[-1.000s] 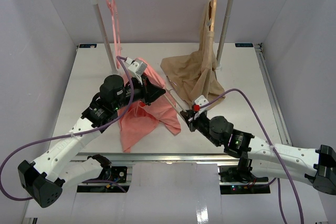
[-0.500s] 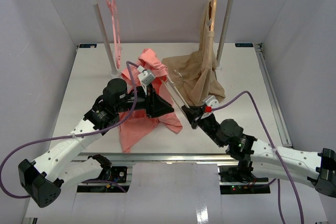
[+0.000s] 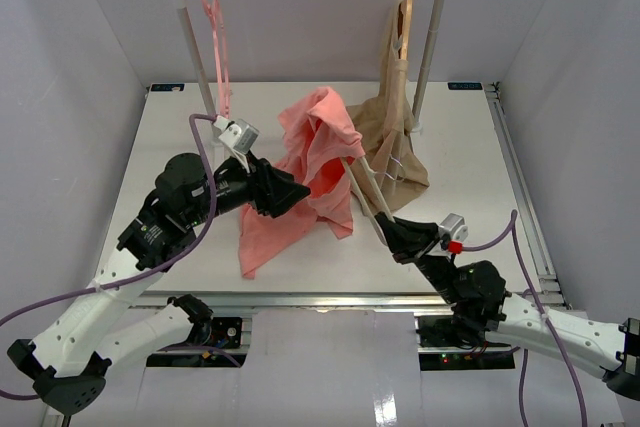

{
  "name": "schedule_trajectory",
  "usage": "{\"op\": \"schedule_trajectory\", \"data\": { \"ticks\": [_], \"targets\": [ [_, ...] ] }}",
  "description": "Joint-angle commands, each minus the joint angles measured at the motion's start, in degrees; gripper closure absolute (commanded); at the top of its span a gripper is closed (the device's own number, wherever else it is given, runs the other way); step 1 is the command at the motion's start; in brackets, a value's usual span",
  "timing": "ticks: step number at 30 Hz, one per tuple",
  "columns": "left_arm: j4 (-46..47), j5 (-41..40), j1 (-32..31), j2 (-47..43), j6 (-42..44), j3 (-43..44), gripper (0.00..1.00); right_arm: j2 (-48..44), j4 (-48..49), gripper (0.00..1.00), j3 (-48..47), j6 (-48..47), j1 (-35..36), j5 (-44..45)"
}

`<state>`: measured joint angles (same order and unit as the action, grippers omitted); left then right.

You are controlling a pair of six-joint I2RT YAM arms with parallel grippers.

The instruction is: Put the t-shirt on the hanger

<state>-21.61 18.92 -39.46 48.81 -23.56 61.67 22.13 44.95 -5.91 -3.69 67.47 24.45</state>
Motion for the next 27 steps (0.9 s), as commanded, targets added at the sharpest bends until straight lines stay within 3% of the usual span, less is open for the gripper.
{"op": "schedule_trajectory", "data": {
  "ticks": [1,12,16,17,22,27],
  "targets": [
    [-2.8,-13.4,0.2,-1.0,0.7,1.5,0.32,-7.0,12.0,0.92,2.1,-2.6,-0.1,-5.7],
    [2.3,-13.9,0.2,2.2,3.3,2.7,0.32,-7.0,6.9,0.92,-0.2,-0.5,-0.1,-9.1],
    [4.0,-15.2,0.2,2.7,3.2,1.8,0.37,-6.5,6.3,0.92,-0.3,0.0,-0.1,-9.4],
    [4.8,-16.0,0.2,2.5,2.9,1.2,0.4,-6.5,6.4,0.92,-0.2,0.1,-0.1,-9.4],
    [5.3,-24.0,0.2,2.5,1.2,1.0,0.96,-7.3,5.9,0.92,0.5,0.5,-0.1,-9.8],
    [4.9,-30.7,0.2,-0.5,-2.2,4.4,1.0,-9.4,4.0,0.92,1.7,0.2,-0.1,-9.3]
  ]
}}
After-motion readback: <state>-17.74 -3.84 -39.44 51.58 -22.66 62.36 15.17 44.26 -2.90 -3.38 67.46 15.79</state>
